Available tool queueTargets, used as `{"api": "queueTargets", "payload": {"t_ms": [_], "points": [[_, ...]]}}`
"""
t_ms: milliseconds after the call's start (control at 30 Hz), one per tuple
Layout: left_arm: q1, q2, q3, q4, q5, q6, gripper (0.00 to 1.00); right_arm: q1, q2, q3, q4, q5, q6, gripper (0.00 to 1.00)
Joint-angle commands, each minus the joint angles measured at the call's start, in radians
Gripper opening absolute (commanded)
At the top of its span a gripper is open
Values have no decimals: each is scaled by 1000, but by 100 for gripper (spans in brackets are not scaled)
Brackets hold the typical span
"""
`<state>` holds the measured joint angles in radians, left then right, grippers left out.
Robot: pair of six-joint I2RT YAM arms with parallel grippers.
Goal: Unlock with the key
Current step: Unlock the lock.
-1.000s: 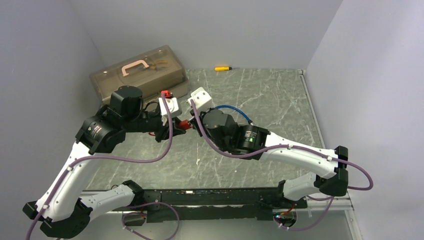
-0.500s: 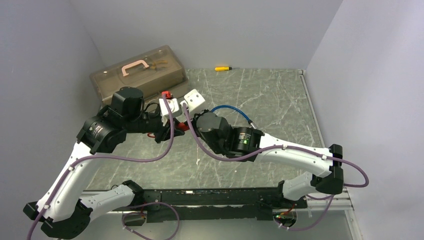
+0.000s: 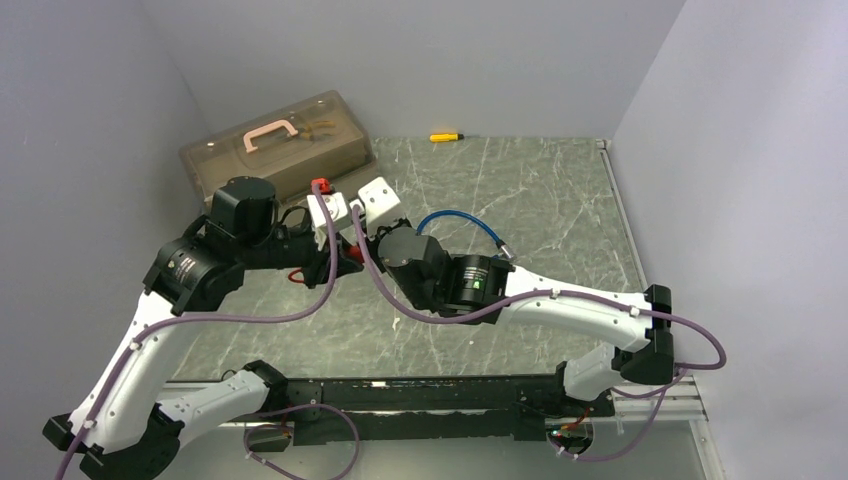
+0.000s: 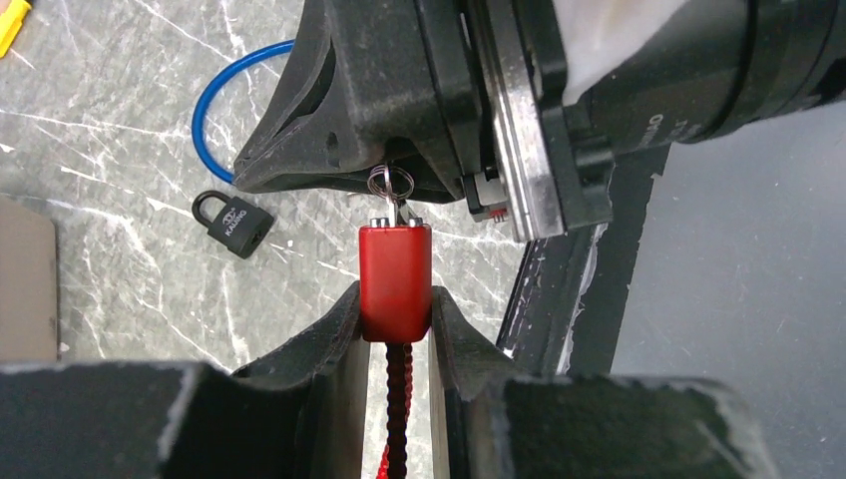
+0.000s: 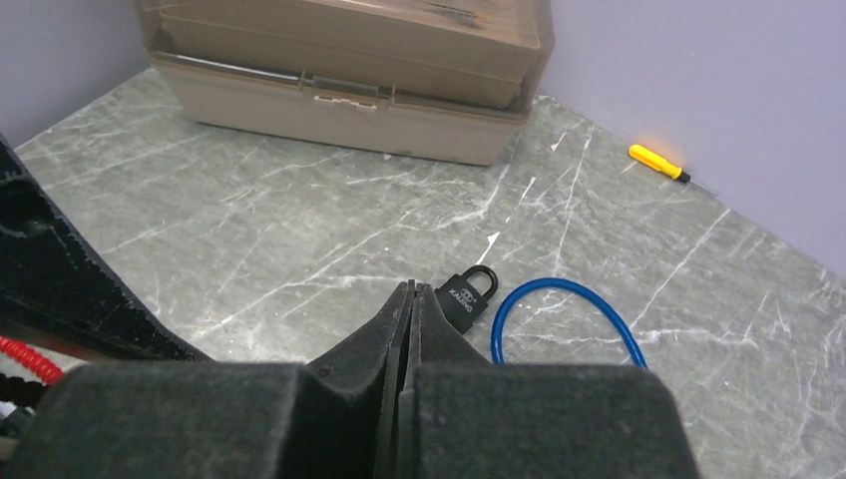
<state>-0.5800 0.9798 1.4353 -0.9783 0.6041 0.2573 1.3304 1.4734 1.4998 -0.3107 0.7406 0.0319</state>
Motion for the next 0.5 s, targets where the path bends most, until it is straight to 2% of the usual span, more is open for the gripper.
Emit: {"api": "queueTargets", "payload": {"t_ms": [0,100,233,367,400,467], "points": [[-1,32,51,173,79,-106,0,66,77,51,88,-79,19,0],[2,55,71,189,60,-142,0,91,101,60,98,-72,13,0],[10,75,108,206,102,-162,0,107,103,38,115,-100,9,0],[11,70,99,181,117,-119,0,105,75,32,69,-112,-3,0],[11,62,93,169,115,-102,0,99,42,22,56,-99,-13,8],[11,44,75,145,117,-62,0,73,-32,-9,26,-102,-16,36]]}}
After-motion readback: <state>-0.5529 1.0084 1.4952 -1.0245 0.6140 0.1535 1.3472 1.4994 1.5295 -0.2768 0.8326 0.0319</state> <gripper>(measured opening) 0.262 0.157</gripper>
